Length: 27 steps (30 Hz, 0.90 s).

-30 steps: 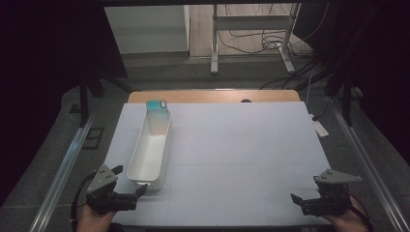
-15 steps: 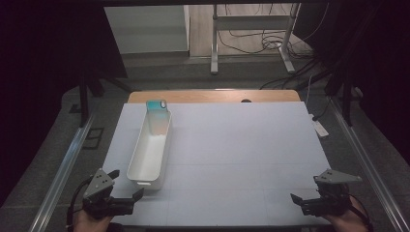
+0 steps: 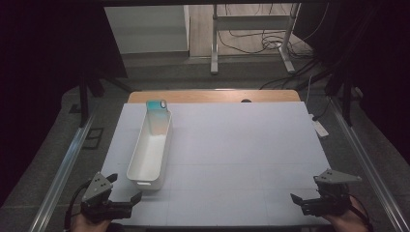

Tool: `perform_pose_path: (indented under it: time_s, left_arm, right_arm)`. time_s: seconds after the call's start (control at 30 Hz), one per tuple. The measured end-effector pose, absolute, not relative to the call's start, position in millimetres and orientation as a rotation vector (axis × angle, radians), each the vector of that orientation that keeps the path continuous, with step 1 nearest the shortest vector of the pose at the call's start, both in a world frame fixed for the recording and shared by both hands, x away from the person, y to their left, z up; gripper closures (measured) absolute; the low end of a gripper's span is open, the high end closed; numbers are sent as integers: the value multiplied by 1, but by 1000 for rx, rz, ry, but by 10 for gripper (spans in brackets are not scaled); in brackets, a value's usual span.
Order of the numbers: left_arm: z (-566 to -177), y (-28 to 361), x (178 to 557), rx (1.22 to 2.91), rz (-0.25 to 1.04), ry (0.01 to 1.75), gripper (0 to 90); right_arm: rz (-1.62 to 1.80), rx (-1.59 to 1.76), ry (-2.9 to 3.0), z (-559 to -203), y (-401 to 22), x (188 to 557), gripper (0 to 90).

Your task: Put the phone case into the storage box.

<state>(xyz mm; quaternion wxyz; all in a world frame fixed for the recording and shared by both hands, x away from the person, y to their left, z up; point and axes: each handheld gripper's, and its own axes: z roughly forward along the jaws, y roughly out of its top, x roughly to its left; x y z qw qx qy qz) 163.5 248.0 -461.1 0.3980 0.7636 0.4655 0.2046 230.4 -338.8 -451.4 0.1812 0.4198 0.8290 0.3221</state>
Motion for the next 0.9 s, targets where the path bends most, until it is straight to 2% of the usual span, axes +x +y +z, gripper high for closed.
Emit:
perform_pose_path:
  time_s: [0.9]
  left_arm:
    - [-467, 242, 164, 2006, 531, 1222, 11]
  right_arm:
    - [906, 1184, 2342, -452, -338, 230, 0]
